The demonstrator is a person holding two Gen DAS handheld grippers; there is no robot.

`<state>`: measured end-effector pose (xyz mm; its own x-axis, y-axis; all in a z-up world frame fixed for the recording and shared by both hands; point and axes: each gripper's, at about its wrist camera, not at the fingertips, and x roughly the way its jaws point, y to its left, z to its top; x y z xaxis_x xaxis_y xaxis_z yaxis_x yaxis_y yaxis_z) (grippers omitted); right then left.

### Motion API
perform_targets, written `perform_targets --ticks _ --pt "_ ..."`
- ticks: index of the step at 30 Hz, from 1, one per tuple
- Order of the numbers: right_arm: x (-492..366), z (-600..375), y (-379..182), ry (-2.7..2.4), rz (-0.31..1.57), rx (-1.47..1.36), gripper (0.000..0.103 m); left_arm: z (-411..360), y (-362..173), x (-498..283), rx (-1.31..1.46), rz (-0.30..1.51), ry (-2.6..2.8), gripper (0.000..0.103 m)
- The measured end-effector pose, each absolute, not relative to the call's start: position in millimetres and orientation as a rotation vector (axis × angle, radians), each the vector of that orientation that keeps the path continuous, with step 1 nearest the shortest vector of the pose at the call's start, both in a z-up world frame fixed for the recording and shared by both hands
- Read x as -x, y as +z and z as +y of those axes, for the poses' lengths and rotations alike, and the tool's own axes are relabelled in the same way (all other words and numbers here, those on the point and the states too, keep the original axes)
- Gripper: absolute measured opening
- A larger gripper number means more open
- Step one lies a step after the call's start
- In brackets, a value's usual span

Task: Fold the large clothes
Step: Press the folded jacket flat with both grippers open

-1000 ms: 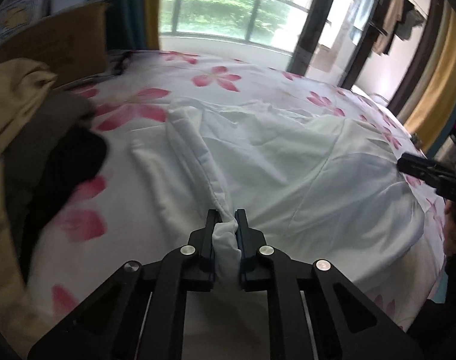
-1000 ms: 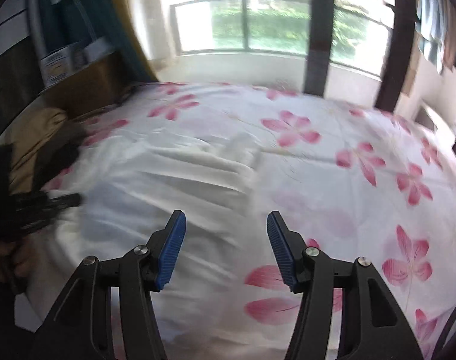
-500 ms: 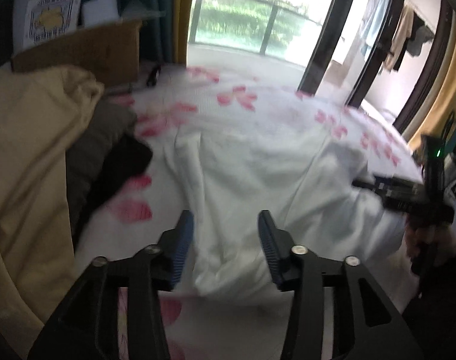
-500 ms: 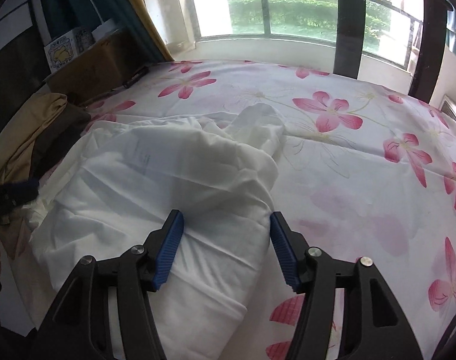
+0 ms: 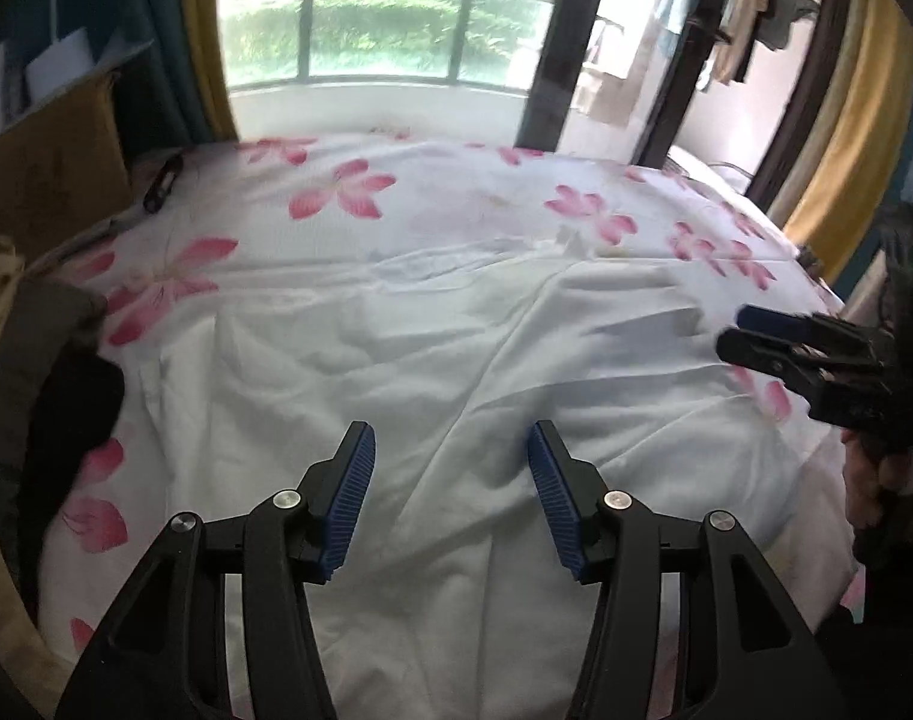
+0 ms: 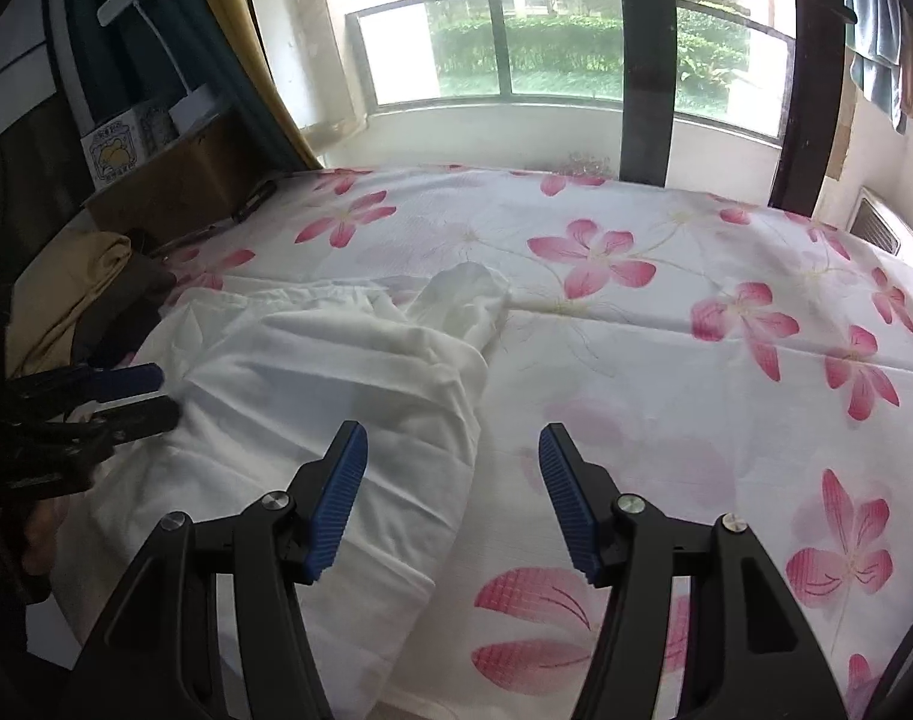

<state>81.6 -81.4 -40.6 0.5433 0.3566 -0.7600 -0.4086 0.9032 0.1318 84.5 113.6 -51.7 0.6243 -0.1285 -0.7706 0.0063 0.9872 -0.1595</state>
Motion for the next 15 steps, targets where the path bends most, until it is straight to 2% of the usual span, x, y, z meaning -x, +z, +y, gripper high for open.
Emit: perform_targets --ticks 4,15 --pt "-82.5 -73.9 -60.6 0.470 0.930 0.075 0.060 127.6 -73.9 -81.0 0.151 0.987 -0.003 0.058" --pt "-82.7 -71.2 -52.8 0.475 0.910 0.083 0.060 168.3 -50.7 -36.9 0.247 0.885 0.032 0.058"
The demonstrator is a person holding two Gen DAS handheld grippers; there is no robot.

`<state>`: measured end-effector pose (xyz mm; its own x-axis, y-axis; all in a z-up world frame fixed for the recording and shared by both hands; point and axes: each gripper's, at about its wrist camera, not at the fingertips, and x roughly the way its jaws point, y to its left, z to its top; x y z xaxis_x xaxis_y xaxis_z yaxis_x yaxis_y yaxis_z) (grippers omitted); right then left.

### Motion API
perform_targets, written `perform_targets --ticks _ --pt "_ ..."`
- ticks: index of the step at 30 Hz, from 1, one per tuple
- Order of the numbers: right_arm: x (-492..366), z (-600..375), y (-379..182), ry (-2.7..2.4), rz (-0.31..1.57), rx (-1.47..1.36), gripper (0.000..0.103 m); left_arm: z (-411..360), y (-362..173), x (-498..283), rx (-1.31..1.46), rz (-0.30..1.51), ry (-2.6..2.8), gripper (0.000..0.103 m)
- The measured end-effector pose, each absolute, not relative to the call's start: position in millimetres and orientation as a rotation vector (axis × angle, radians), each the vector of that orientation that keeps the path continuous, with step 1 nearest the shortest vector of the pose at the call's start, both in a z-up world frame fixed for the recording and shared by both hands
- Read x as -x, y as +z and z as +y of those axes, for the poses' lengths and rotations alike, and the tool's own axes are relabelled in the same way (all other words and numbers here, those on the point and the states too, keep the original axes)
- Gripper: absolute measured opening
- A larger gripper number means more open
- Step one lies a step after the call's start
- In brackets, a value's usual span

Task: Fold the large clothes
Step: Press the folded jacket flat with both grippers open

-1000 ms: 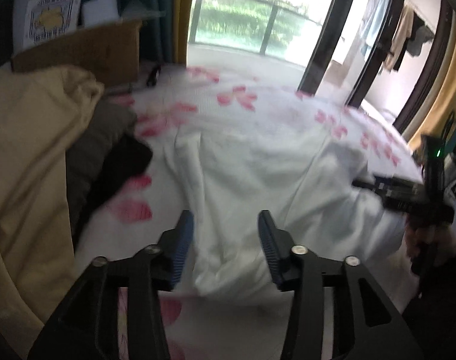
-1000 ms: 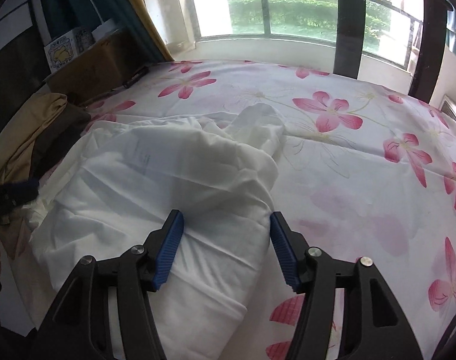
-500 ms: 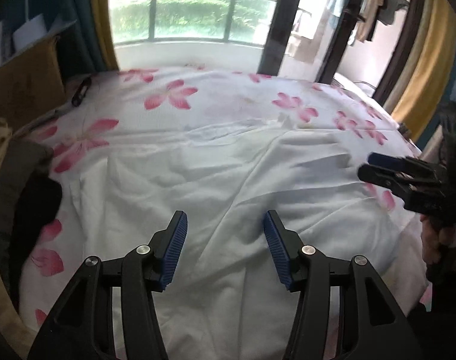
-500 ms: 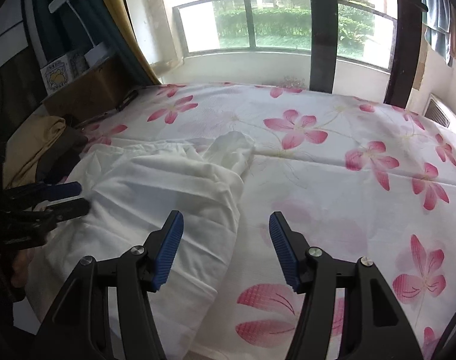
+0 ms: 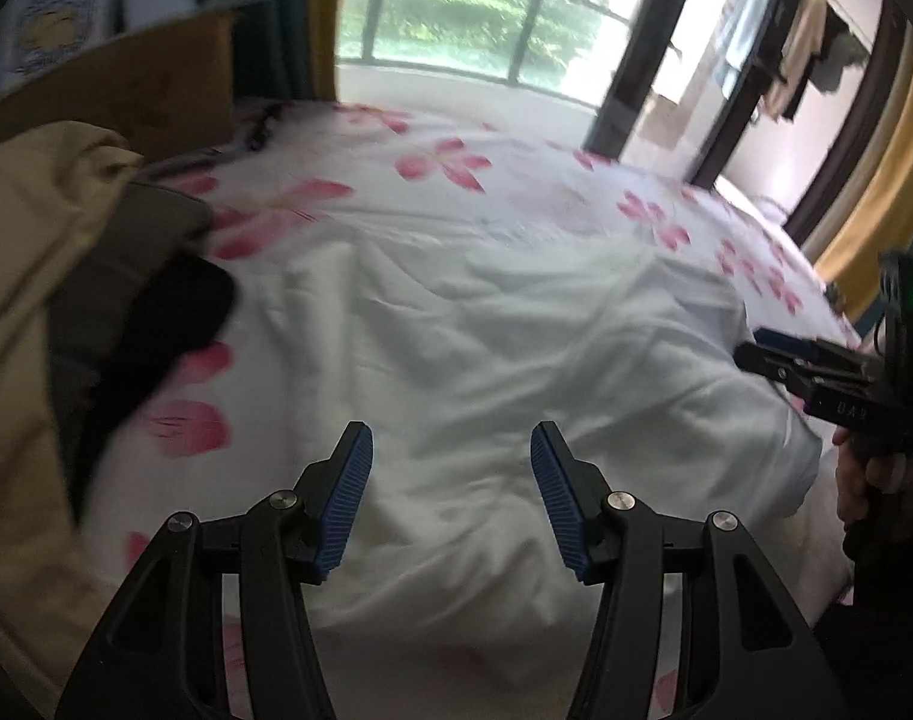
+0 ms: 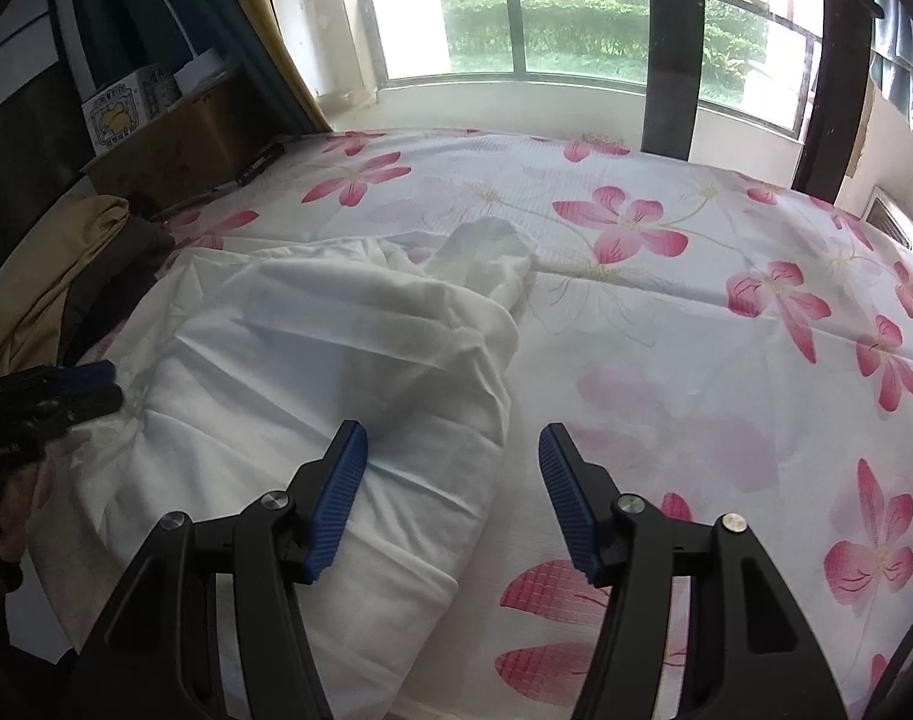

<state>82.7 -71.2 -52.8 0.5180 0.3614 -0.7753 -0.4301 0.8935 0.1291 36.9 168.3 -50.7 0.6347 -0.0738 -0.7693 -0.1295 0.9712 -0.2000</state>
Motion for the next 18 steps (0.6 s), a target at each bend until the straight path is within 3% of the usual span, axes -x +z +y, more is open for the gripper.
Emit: perform_targets --ticks 4,9,18 --pt "-81.1 -79.3 -41.5 0.463 0.892 0.067 0.060 189.4 -44.8 -35.3 0.261 0.858 0.094 0.068" --pt "-78.3 -86.2 -29.8 0.465 0.879 0.048 0.060 204.2 -70.1 -46.9 0.281 0.941 0.125 0.070" --pt "-80.4 -83.0 -43.8 0.511 0.941 0.029 0.060 175.7 -73.2 -57.3 0.363 0.931 -0.110 0.079"
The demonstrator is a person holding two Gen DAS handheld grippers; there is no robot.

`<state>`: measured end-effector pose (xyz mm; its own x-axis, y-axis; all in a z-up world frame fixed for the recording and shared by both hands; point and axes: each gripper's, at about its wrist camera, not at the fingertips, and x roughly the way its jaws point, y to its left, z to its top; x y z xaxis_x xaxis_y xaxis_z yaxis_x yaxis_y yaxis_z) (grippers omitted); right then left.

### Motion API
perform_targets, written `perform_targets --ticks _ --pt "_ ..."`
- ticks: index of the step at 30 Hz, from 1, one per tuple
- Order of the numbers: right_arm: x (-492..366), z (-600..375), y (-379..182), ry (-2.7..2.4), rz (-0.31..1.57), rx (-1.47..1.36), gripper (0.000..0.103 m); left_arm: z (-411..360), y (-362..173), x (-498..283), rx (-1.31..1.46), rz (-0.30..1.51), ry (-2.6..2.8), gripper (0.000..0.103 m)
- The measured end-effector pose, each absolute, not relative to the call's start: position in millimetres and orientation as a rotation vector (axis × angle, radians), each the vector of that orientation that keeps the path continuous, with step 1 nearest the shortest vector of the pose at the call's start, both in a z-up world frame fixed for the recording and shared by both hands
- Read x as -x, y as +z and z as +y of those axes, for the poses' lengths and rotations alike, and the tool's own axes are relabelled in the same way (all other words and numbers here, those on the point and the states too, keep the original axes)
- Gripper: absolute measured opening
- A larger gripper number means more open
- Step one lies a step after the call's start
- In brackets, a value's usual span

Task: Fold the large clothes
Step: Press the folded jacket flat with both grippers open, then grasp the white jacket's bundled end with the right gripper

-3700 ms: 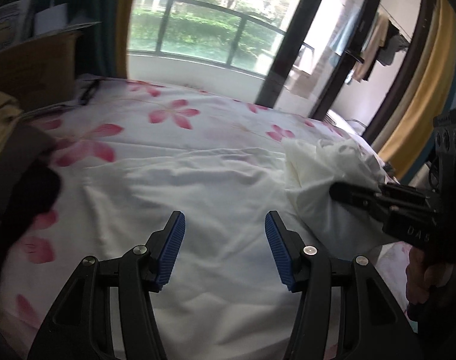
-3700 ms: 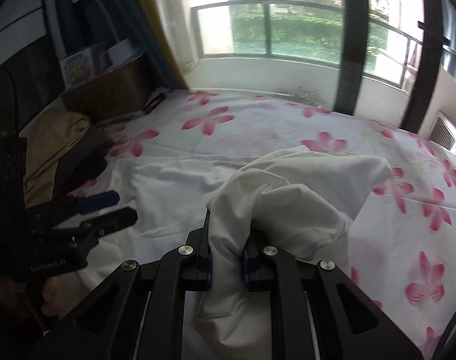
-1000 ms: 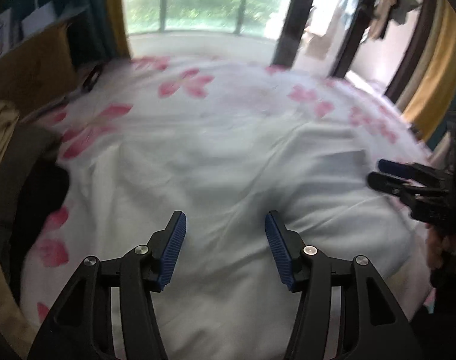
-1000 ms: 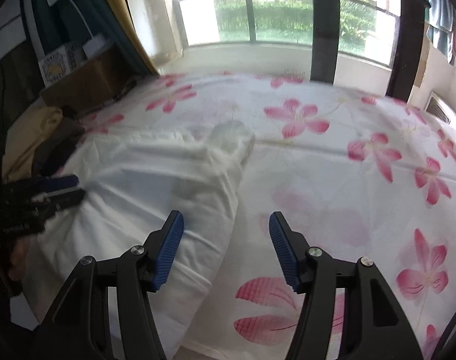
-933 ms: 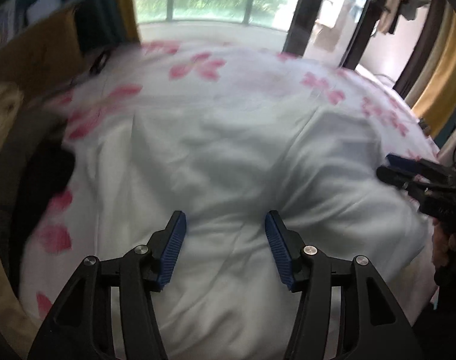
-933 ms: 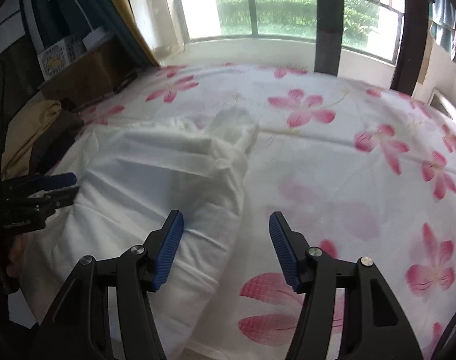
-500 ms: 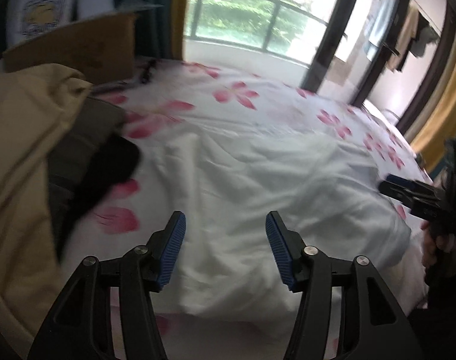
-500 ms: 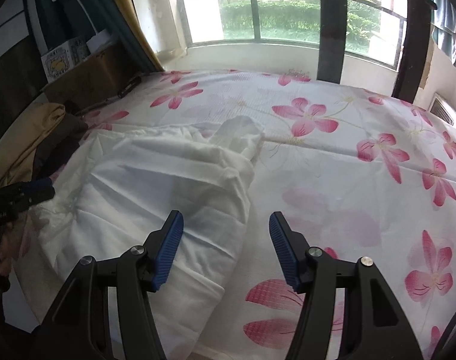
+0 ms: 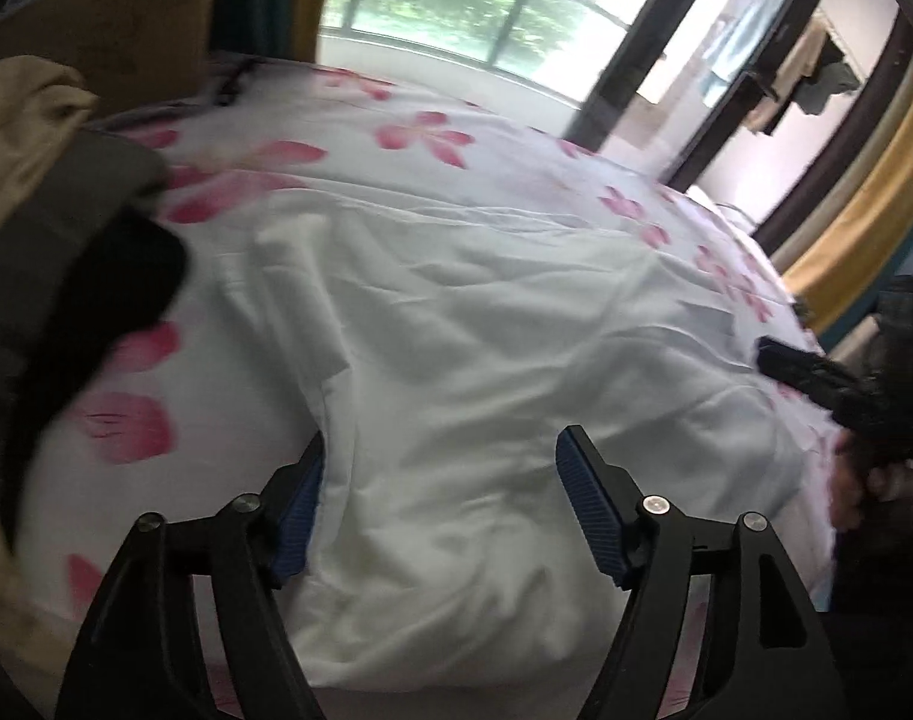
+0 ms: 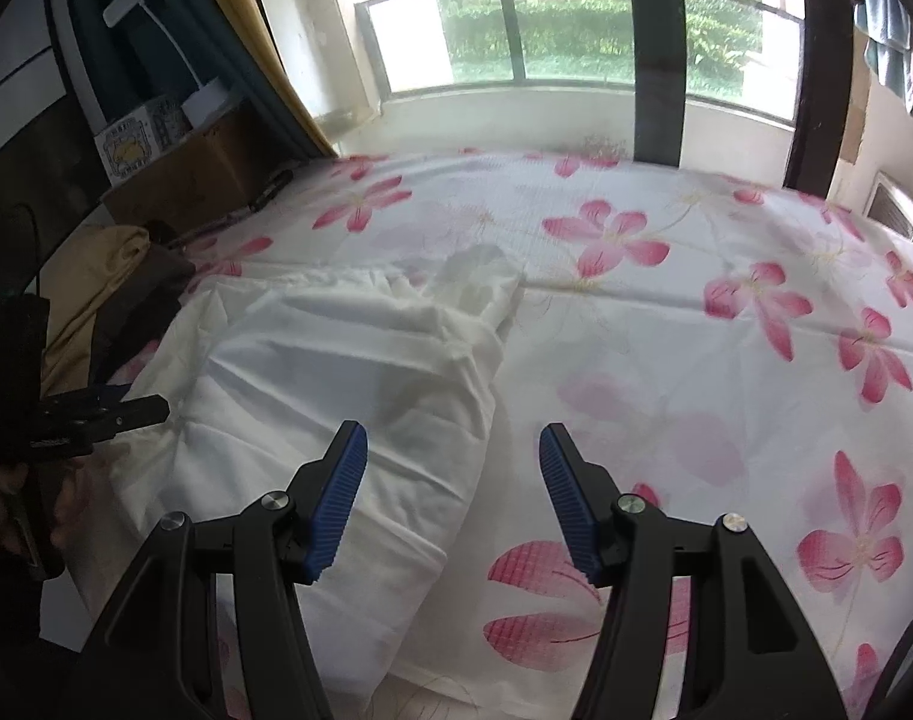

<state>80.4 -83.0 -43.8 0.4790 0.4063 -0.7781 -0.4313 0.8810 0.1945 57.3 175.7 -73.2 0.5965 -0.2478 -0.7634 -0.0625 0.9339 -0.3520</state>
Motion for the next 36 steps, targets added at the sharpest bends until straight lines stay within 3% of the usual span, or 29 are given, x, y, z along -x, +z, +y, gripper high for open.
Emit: perform_targets --ticks 4,8,14,27,32,35,36 --pt "-82.2 -77.4 -60.1 0.537 0.976 0.020 0.060 173.6 -76.3 -59.3 0.493 0.906 -0.199 0.082" --pt "-86.6 -77.6 -71.0 0.530 0.985 -0.005 0.076 165.4 -82.0 -60.4 0.565 0.863 -0.253 0.087" --pt "-87.5 -78.2 -77.4 0.546 0.994 -0.053 0.077 151.8 -84.6 -66.9 0.644 0.849 -0.299 0.088" --pt "-87.4 -71.4 -78.2 0.564 0.984 -0.066 0.077 121.8 -78.7 -87.7 0.403 0.919 -0.209 0.087" --pt "-87.8 -68.4 -78.8 0.575 0.977 -0.065 0.077 119.2 -79.2 -88.8 0.364 0.915 -0.208 0.079" --pt "-88.1 -65.1 -78.7 0.592 0.988 -0.070 0.074 116.5 -80.1 -89.5 0.397 0.926 -0.249 0.053" --pt "-87.7 -63.7 -78.7 0.602 0.993 -0.075 0.072 114.3 -80.1 -89.7 0.396 0.925 -0.249 0.052"
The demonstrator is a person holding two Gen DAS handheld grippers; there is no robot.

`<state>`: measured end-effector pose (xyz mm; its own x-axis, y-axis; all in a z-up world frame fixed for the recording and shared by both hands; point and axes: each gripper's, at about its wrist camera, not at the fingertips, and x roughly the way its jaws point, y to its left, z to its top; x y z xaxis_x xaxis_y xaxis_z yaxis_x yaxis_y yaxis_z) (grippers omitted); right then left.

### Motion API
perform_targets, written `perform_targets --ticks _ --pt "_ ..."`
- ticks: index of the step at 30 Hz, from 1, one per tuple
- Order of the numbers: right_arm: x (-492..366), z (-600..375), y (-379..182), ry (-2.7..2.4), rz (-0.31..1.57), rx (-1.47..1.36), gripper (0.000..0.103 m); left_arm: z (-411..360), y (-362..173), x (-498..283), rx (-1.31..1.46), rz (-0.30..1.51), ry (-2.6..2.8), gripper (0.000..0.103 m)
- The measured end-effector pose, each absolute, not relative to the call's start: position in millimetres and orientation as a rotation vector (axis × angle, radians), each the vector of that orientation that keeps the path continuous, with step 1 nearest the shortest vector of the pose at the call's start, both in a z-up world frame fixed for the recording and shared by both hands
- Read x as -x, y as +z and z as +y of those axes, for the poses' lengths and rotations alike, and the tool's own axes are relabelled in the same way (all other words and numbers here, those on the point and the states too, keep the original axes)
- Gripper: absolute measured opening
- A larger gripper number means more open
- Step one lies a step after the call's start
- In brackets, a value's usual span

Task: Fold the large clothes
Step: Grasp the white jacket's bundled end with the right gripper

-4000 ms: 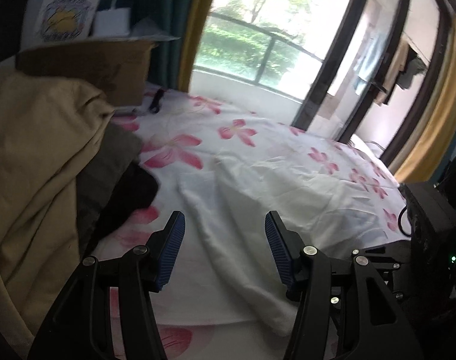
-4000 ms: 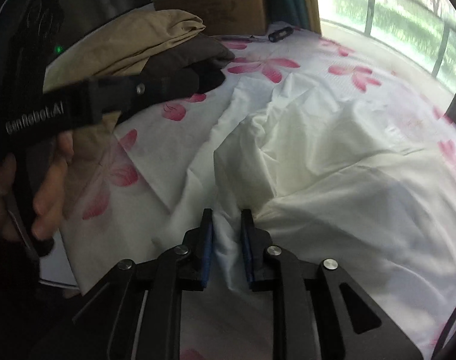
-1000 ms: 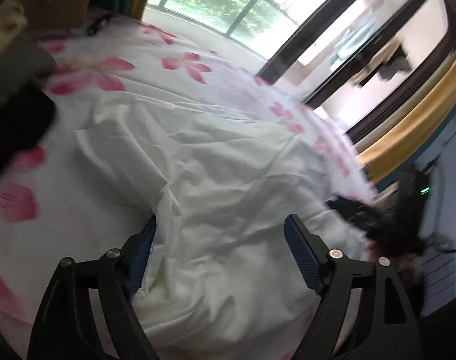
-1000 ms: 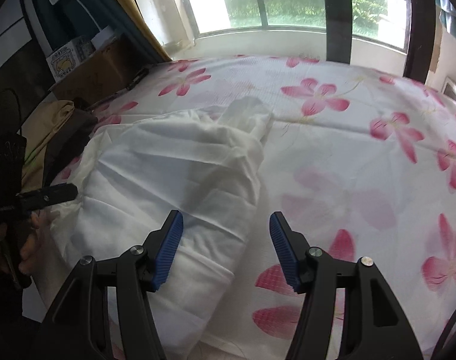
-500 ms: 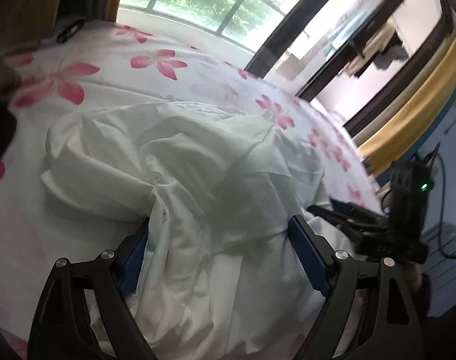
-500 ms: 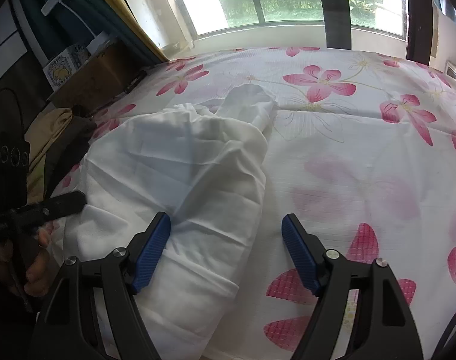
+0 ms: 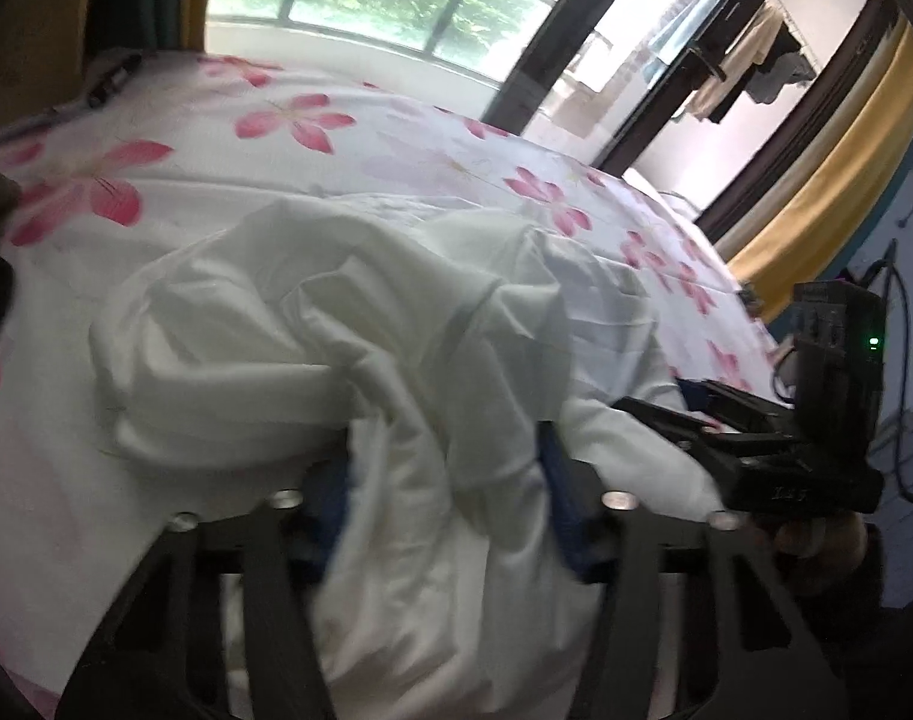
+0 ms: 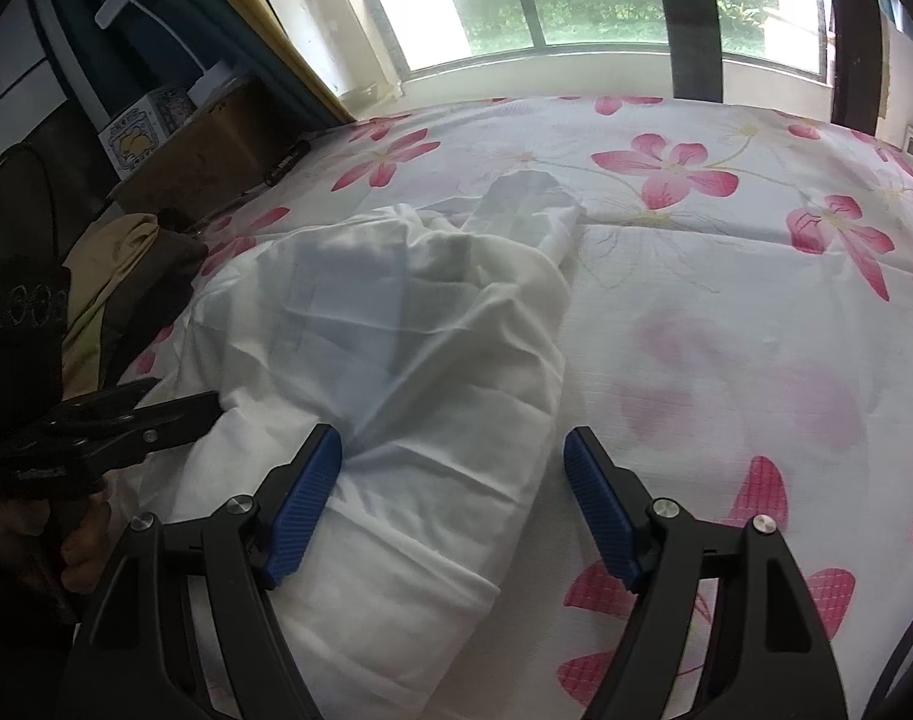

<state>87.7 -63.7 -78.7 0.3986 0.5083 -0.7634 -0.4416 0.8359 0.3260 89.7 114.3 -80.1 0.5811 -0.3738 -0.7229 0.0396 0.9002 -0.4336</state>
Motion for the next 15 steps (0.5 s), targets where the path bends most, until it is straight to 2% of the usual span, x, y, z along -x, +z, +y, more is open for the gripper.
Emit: perform_targets --ticks 2,7,11,15 --pt "-86.9 -60.6 -78.6 0.598 0.994 -0.065 0.071 107.6 -78.6 -88.5 0.352 0.915 -0.240 0.047" --pt "-86.6 -61.4 -79.7 0.607 0.990 -0.077 0.067 106.2 -76.8 -87.6 0.346 0.901 -0.239 0.041" --pt "-85.9 -60.4 -79.9 0.633 0.995 -0.089 0.043 105.1 -74.0 -87.4 0.346 0.885 -0.235 0.036" --pt "-83.1 -61.9 -75.0 0.643 0.971 -0.084 0.030 100.1 -68.7 -85.6 0.328 0.863 -0.234 0.033"
